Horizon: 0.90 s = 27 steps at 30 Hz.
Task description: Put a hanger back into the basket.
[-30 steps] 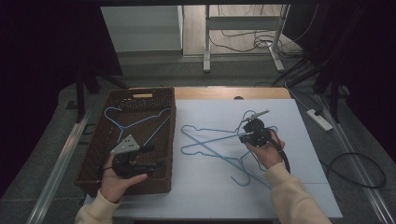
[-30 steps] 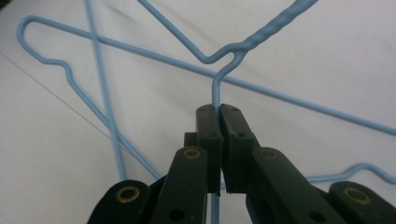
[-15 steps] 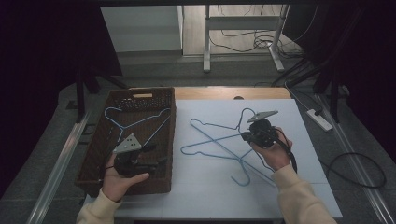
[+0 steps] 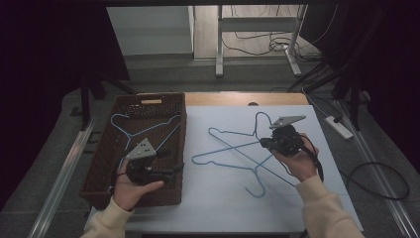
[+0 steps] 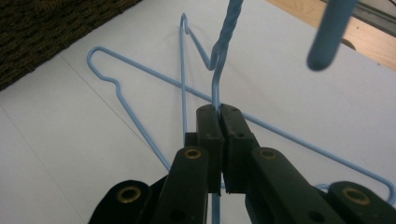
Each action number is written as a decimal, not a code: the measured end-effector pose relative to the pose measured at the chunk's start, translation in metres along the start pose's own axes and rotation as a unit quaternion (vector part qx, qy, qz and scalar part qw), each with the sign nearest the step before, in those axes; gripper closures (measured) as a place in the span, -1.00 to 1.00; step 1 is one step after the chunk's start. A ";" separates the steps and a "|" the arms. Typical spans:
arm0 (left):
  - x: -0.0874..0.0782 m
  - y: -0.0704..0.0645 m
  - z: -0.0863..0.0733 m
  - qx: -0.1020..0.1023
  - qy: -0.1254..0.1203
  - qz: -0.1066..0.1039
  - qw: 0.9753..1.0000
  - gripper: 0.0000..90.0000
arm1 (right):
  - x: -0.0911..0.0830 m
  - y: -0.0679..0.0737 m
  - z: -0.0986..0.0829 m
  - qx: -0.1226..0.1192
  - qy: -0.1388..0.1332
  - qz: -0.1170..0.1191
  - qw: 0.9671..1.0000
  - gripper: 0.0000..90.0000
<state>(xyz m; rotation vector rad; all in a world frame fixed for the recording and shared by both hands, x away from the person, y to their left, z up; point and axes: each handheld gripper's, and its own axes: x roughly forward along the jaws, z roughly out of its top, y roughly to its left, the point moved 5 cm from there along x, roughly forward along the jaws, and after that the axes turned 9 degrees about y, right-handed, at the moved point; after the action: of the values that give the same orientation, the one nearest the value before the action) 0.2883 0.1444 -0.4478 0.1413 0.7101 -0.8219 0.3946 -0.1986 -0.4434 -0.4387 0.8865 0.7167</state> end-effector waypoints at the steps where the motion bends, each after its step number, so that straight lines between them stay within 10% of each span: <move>1: 0.000 -0.001 0.003 0.002 -0.001 -0.001 1.000 -0.36 | -0.001 0.000 0.000 0.002 -0.001 0.003 1.000 0.96; 9: 0.002 -0.010 0.039 0.033 -0.003 -0.006 0.999 -0.37 | -0.018 0.002 0.003 0.000 -0.018 0.017 1.000 0.96; 27: 0.067 -0.002 0.086 0.072 0.056 -0.002 0.996 -0.34 | -0.044 0.011 0.007 -0.012 -0.053 0.068 0.996 0.96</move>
<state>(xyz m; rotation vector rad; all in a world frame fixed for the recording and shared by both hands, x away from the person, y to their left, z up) 0.3630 0.0687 -0.4243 0.3174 0.7574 -0.8745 0.3717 -0.2029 -0.4041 -0.3611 0.8126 0.8682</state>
